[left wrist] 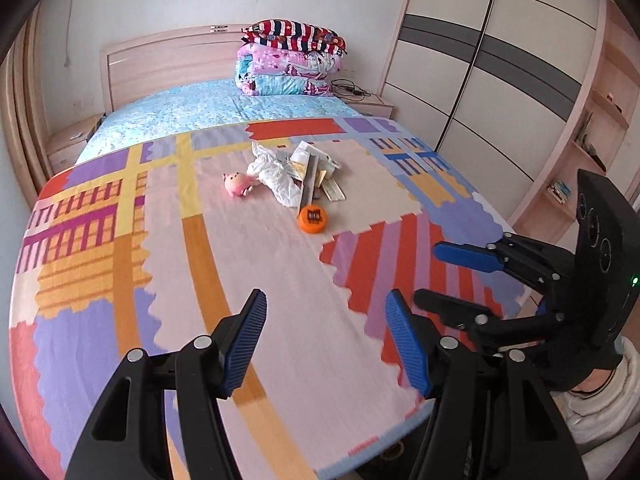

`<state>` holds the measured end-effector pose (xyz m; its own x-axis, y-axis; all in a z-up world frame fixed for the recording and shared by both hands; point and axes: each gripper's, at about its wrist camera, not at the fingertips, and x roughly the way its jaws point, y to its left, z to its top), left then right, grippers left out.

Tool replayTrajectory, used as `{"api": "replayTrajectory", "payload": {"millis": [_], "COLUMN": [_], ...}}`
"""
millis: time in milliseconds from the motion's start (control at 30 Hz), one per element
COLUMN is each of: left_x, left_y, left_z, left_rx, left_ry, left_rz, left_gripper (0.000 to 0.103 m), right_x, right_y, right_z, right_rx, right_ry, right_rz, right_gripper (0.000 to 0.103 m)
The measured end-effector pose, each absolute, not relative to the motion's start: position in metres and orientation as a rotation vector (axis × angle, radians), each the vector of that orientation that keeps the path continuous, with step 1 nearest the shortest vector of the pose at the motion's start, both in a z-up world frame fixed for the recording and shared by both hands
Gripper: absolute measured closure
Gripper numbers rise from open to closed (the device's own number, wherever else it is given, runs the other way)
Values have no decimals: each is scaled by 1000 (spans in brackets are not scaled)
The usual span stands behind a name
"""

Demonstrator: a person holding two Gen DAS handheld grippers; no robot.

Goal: Collect trash
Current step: 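Grasp the orange bottle cap with the right gripper while the left gripper grasps the metal ruler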

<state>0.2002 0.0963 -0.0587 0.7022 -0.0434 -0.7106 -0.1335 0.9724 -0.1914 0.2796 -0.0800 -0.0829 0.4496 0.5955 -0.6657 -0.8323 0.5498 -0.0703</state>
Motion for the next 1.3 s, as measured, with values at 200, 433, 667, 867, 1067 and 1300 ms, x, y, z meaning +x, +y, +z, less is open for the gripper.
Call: {"api": "replayTrajectory", "payload": {"millis": [200, 433, 667, 867, 1067, 1300], "left_x": [231, 259, 281, 292, 300, 314], "left_y": [117, 136, 151, 160, 160, 151], "left_z": [-66, -75, -84, -90, -94, -93], "left_rx": [-247, -248, -245, -257, -241, -208], "left_ry": [814, 835, 856, 864, 874, 879], "left_rz": [59, 60, 43, 43, 37, 21], "left_gripper": [44, 44, 44, 44, 44, 44], "right_x": [301, 330, 349, 354, 360, 360], "right_y": [-49, -27, -9, -1, -3, -26], "right_z": [-90, -104, -111, -118, -121, -113], "right_rx": [-474, -500, -511, -552, -523, -482], "right_ry": [638, 682, 726, 726, 737, 730], "right_rz": [911, 900, 890, 870, 878, 866], "right_gripper": [55, 55, 69, 71, 74, 74]}}
